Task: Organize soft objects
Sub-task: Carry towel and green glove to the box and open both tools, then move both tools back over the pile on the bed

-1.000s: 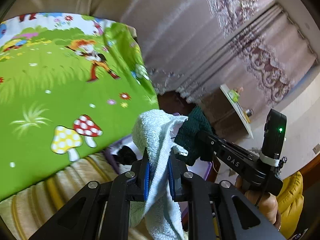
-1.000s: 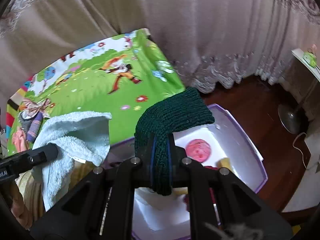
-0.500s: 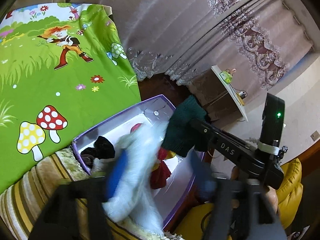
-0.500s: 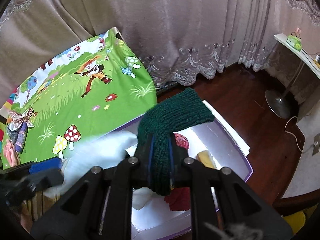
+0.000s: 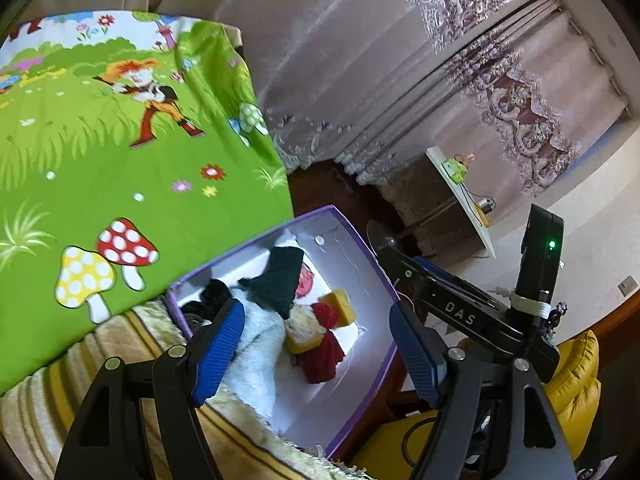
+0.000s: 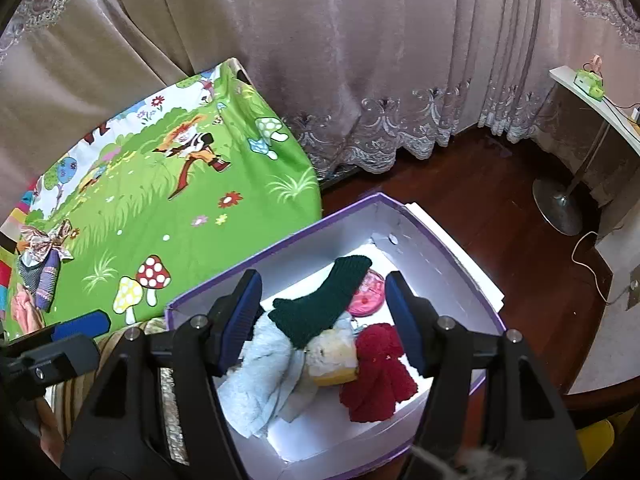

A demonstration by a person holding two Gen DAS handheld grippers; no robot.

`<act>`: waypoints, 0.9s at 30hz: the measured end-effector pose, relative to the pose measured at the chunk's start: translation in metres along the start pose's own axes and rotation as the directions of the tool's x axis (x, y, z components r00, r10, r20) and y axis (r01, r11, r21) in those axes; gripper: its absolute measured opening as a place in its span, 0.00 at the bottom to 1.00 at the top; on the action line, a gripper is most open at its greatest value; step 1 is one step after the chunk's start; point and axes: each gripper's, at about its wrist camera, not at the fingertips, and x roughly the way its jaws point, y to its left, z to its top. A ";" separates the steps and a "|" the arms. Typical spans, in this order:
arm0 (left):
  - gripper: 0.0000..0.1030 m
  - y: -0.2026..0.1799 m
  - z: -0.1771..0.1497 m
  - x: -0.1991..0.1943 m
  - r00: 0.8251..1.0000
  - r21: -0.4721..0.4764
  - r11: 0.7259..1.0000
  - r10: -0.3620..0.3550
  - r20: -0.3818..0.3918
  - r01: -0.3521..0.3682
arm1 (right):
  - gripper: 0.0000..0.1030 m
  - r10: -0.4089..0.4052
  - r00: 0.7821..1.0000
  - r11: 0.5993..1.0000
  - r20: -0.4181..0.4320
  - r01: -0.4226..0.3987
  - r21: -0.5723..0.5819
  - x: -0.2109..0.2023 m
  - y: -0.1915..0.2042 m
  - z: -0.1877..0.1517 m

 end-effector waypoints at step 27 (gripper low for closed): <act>0.74 0.194 -0.025 -0.175 0.848 -0.449 0.823 0.481 0.224 -0.348 | 0.66 0.176 0.984 0.971 -0.014 -0.176 -0.164 -0.008 0.098 0.005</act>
